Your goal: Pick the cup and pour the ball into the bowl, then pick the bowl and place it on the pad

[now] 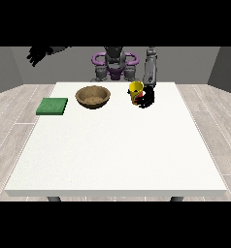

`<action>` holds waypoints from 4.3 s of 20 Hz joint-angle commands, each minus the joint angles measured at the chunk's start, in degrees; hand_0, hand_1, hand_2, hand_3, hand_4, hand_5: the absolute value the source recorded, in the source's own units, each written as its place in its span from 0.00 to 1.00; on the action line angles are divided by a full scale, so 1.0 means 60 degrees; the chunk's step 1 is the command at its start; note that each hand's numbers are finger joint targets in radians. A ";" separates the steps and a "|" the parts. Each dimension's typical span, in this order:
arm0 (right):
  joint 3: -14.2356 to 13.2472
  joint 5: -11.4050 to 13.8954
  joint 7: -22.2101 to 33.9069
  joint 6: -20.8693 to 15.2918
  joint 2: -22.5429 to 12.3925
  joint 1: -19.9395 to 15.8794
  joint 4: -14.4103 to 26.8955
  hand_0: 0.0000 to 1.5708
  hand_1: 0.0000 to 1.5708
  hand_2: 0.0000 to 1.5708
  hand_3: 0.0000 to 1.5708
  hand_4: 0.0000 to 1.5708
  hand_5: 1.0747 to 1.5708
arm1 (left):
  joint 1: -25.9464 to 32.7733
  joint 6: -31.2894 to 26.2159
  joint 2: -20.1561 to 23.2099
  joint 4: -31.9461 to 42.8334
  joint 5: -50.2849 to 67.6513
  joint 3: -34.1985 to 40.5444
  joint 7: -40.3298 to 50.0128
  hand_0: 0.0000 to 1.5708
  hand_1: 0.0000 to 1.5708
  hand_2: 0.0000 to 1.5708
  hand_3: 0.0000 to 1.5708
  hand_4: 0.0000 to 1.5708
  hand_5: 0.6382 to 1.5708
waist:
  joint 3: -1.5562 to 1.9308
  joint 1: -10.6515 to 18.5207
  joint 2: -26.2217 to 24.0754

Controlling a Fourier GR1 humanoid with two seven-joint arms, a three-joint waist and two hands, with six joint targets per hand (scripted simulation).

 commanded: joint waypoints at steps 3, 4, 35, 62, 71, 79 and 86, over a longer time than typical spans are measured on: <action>-0.0341 -0.0010 0.0029 0.0117 -0.0367 -0.0282 0.1414 0.00 0.00 0.00 0.20 0.40 0.98 | -0.0939 0.1875 -0.0449 -0.0261 -0.2079 -0.1675 0.2190 0.82 0.82 1.00 1.00 0.90 0.89 | 0.0014 0.0333 -0.1096; -0.0266 0.0153 0.0133 -0.0098 -0.0158 0.0013 0.1565 0.00 0.00 0.00 0.18 0.41 0.99 | -0.0886 0.1703 -0.0069 -0.0250 -0.2409 -0.1909 0.2785 0.83 0.83 1.00 1.00 0.89 0.91 | 0.0019 0.0673 -0.1729; -0.0041 0.0538 -0.0751 0.0737 -0.0440 -0.1529 0.4673 0.00 0.00 0.00 0.21 0.44 0.96 | -0.5348 -0.2247 -0.1170 0.0421 -1.1123 -0.9037 1.2404 0.17 0.17 0.80 0.99 0.66 1.00 | -0.0008 0.0058 -0.1964; 0.0383 0.1367 -0.0955 -0.1226 0.1269 0.0492 0.3916 0.00 0.00 0.00 0.00 0.48 0.98 | -0.3131 -0.2673 0.1146 -0.3960 0.0006 0.0590 0.7523 0.00 0.00 0.00 0.00 0.67 1.00 | -0.0063 0.2682 -0.2492; 0.0195 0.1416 -0.3269 -0.1183 0.1992 0.0350 0.5367 0.00 0.00 0.00 0.00 0.47 0.99 | -0.3411 -0.5368 0.3173 -0.3938 0.2148 0.2101 0.7534 0.00 0.00 0.00 0.00 0.67 0.99 | -0.0007 0.3206 -0.0865; 0.0918 0.1997 -0.3850 -0.1908 0.2700 -0.0487 0.6607 0.00 0.00 0.00 0.00 0.37 0.98 | -0.1979 -0.5663 0.3590 -0.4504 0.2776 0.2339 0.7652 0.00 0.00 0.00 0.00 0.64 0.96 | -0.0015 0.2724 -0.1243; 0.0642 0.1921 -0.4687 -0.1069 0.1729 -0.1057 0.8072 0.00 0.00 0.00 0.00 0.32 0.96 | -0.1681 -0.5754 0.4189 -0.4893 0.3148 0.2623 0.7575 0.00 0.00 0.00 0.00 0.65 0.96 | -0.0015 0.2504 -0.0649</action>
